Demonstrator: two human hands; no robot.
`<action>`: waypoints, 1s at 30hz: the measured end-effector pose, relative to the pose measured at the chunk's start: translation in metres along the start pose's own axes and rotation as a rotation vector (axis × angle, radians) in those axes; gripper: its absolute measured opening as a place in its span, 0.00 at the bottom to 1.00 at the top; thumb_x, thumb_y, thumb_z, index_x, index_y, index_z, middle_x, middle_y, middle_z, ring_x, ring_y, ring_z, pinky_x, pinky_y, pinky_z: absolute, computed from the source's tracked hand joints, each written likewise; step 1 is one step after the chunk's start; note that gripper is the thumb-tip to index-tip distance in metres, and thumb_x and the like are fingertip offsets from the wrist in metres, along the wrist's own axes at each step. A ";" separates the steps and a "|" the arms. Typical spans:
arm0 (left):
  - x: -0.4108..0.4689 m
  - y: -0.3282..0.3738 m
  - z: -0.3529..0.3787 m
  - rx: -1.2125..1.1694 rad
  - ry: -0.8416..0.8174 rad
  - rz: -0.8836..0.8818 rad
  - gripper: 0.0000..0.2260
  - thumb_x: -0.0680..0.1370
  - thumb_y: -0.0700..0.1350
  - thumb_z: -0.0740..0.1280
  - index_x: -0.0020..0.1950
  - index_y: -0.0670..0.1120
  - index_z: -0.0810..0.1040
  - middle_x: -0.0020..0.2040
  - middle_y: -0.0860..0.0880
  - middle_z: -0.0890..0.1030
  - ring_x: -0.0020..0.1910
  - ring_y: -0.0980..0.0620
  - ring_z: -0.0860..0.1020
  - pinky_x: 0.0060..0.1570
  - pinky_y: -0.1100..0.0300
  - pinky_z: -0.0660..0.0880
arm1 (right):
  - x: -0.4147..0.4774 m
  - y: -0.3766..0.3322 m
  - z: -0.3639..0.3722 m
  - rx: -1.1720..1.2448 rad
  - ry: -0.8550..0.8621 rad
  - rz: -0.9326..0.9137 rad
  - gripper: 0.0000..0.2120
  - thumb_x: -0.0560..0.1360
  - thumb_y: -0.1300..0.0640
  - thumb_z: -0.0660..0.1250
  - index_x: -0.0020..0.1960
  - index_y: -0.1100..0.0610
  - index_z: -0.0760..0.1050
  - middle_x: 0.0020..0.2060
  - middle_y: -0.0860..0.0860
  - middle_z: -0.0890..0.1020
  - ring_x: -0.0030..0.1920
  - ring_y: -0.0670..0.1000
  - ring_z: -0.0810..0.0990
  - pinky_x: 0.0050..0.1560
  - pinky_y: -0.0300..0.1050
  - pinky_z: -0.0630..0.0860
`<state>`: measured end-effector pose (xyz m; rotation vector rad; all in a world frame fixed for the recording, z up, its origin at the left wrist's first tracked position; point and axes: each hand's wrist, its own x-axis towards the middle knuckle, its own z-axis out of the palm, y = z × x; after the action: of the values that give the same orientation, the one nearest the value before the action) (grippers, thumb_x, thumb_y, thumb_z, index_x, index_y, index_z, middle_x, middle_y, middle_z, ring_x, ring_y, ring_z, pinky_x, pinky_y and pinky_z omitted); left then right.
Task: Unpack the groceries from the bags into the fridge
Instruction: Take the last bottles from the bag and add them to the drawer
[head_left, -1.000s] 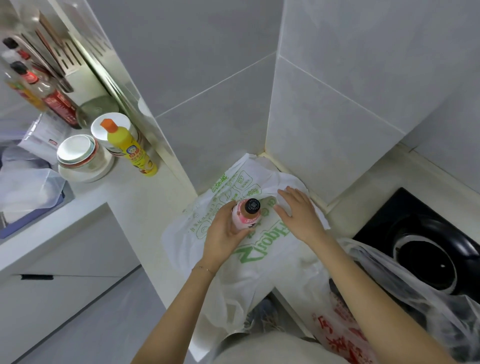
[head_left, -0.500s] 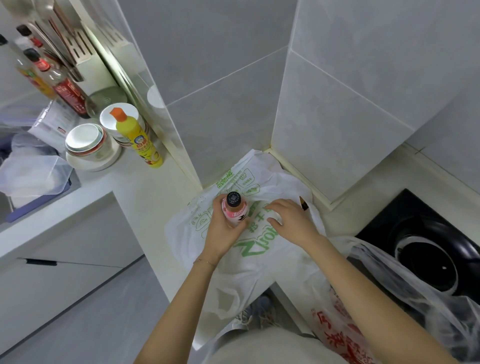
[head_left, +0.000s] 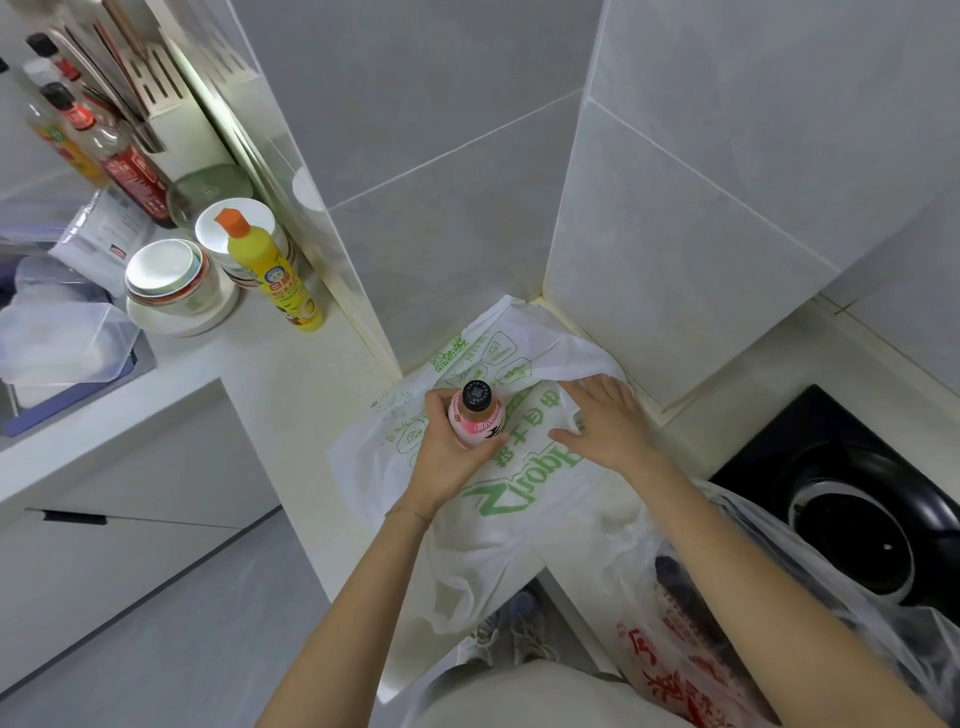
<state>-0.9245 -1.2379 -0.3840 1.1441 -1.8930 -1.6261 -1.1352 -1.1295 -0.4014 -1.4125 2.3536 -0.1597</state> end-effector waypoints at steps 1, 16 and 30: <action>0.002 0.002 0.001 -0.003 -0.006 0.006 0.30 0.69 0.45 0.79 0.60 0.50 0.62 0.57 0.54 0.74 0.53 0.61 0.78 0.50 0.68 0.76 | 0.001 0.003 -0.001 0.002 0.004 0.008 0.39 0.73 0.37 0.66 0.77 0.48 0.55 0.73 0.50 0.62 0.74 0.55 0.55 0.75 0.50 0.50; 0.026 0.013 0.032 -0.056 -0.037 0.093 0.28 0.69 0.43 0.79 0.59 0.49 0.64 0.55 0.51 0.75 0.53 0.58 0.78 0.51 0.65 0.76 | 0.001 0.047 0.002 -0.094 0.002 0.009 0.45 0.68 0.46 0.75 0.77 0.56 0.55 0.72 0.54 0.65 0.73 0.55 0.61 0.72 0.48 0.58; 0.027 0.006 0.033 -0.067 -0.066 0.069 0.30 0.68 0.39 0.79 0.62 0.43 0.64 0.57 0.51 0.75 0.55 0.58 0.78 0.54 0.64 0.75 | 0.004 0.038 0.007 0.318 -0.075 0.109 0.26 0.71 0.53 0.73 0.67 0.55 0.71 0.60 0.52 0.79 0.60 0.54 0.77 0.57 0.46 0.73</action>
<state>-0.9662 -1.2383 -0.3920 0.9982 -1.8817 -1.6953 -1.1653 -1.1139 -0.4203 -1.1175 2.2179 -0.4224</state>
